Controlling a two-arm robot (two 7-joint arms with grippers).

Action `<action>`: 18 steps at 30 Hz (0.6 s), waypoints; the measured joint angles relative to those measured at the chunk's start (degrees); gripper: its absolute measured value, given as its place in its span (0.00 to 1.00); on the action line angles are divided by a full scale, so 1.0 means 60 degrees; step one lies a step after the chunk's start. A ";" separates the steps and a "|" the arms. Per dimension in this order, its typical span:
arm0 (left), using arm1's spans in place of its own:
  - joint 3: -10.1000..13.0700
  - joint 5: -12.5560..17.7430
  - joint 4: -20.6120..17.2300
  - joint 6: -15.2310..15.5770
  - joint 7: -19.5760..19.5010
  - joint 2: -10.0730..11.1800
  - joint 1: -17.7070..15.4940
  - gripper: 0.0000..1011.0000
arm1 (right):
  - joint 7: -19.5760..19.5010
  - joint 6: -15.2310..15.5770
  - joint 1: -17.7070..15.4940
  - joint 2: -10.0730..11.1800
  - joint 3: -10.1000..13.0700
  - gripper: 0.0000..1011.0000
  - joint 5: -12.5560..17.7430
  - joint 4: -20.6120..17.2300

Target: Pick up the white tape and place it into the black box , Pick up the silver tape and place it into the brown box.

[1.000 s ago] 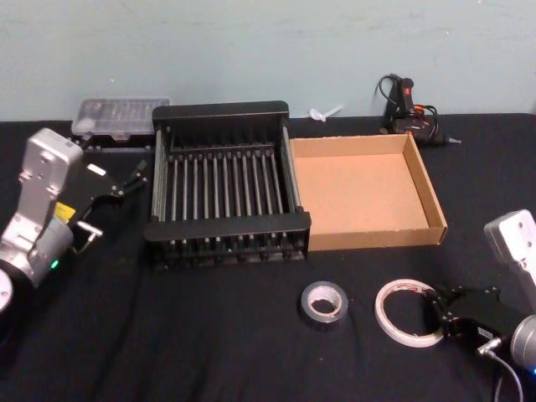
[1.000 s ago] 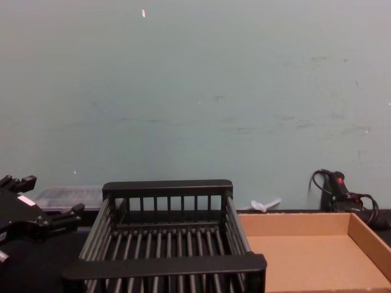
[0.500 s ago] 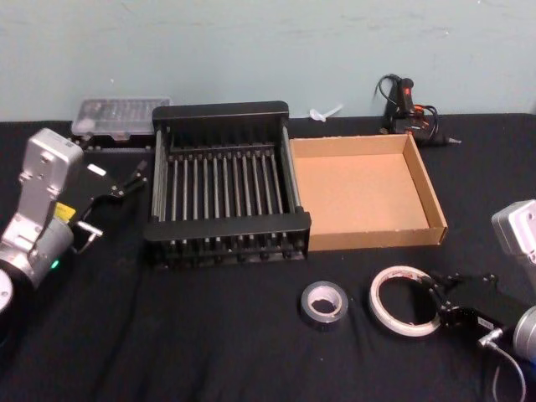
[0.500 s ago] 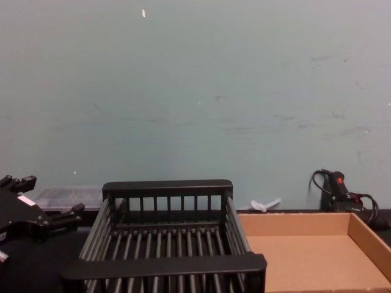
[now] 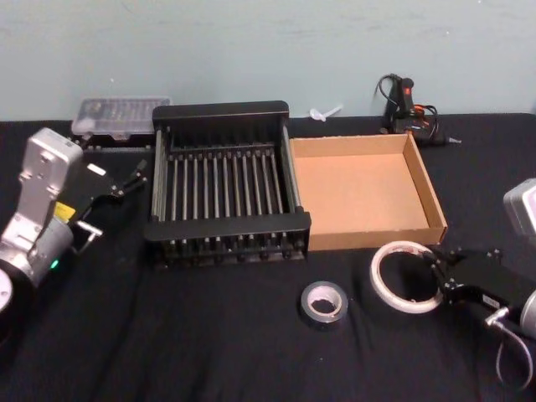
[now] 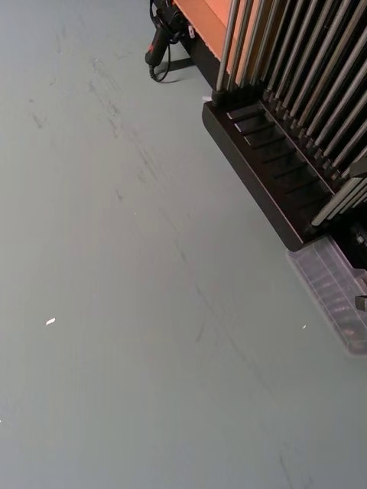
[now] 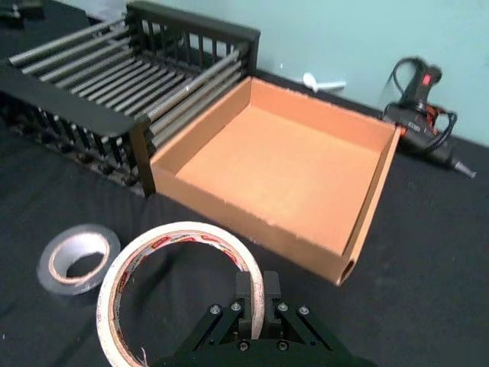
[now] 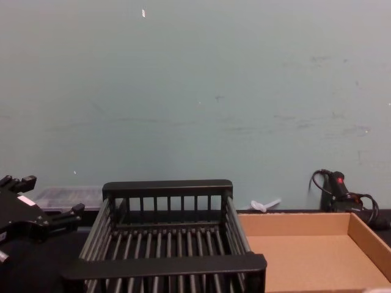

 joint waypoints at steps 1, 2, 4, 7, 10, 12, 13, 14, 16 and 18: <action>0.0000 0.0000 0.0000 0.0000 0.0000 0.0000 -0.0001 0.99 | 0.0021 -0.0021 0.0026 -0.0002 0.0012 0.10 -0.0005 -0.0008; 0.0000 -0.0001 0.0000 0.0000 0.0000 0.0000 0.0000 0.99 | 0.0042 -0.0046 0.0055 -0.0006 0.0021 0.10 -0.0010 -0.0014; 0.0000 -0.0001 0.0000 0.0000 0.0000 0.0000 0.0000 0.99 | 0.0086 -0.0109 0.0160 -0.0020 0.0033 0.10 -0.0035 -0.0017; 0.0000 0.0000 0.0000 0.0000 0.0001 0.0000 -0.0001 0.99 | 0.0147 -0.0172 0.0369 -0.0052 0.0033 0.10 -0.0074 0.0020; 0.0000 0.0000 0.0000 0.0000 0.0000 0.0000 0.0000 0.99 | 0.0179 -0.0197 0.0633 -0.0114 -0.0001 0.10 -0.0124 0.0124; 0.0000 -0.0001 0.0000 0.0000 0.0000 0.0000 0.0000 0.99 | 0.0181 -0.0204 0.0878 -0.0180 -0.0049 0.10 -0.0171 0.0238; 0.0000 0.0000 0.0000 0.0000 0.0000 0.0000 0.0000 0.99 | 0.0181 -0.0208 0.0981 -0.0203 -0.0074 0.10 -0.0197 0.0283; 0.0000 0.0000 0.0000 0.0000 0.0000 0.0000 0.0000 0.99 | 0.0182 -0.0212 0.1083 -0.0231 -0.0107 0.10 -0.0227 0.0336; 0.0000 0.0000 0.0001 0.0000 0.0000 0.0000 0.0000 0.99 | 0.0184 -0.0221 0.1296 -0.0284 -0.0174 0.10 -0.0293 0.0451; 0.0000 0.0000 0.0000 0.0000 0.0000 0.0000 0.0000 0.99 | 0.0203 -0.0258 0.1666 -0.0384 -0.0301 0.10 -0.0401 0.0664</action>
